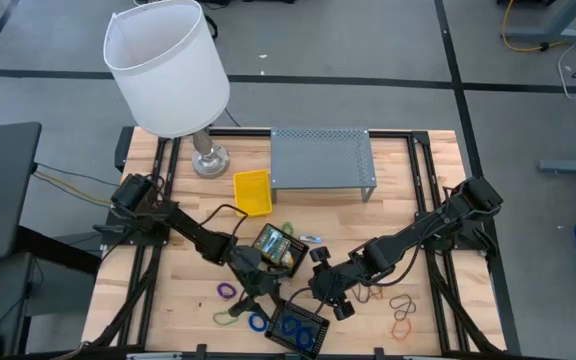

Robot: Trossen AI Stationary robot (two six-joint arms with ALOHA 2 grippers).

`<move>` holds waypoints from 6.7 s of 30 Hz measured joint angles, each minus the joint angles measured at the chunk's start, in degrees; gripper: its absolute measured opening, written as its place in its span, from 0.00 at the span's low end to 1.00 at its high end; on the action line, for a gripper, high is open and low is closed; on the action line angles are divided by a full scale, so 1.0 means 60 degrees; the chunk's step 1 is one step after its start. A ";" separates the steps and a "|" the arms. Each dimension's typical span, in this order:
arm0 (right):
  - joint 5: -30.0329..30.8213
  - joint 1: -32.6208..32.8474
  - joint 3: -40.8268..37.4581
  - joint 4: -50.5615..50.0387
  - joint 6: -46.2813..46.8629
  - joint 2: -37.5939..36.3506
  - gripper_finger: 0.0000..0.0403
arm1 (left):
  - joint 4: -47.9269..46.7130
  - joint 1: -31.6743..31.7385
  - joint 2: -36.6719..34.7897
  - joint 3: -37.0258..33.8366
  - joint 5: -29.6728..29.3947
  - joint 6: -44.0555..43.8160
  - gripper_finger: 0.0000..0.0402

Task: Pick & Place Office Desk Supplies
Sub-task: Put the purple spring keychain into the bottom black bin, then put the yellow spring keychain into the bottom black bin

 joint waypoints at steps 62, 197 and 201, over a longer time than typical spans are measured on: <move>0.0124 0.0004 0.0001 -0.0219 0.0049 0.0000 0.42 | -0.6967 -0.3153 -0.2780 -0.0011 -0.7965 -0.0085 0.02; 0.0088 -0.0237 0.0004 -0.0666 0.0049 0.0004 0.42 | -1.2653 -0.1208 -0.2851 -0.1443 -0.6257 -0.6790 0.05; 0.0092 -0.0237 0.0002 -0.0666 0.0054 0.0004 0.42 | -1.2699 -0.1394 -0.2983 -0.1260 -0.6322 -0.6557 0.03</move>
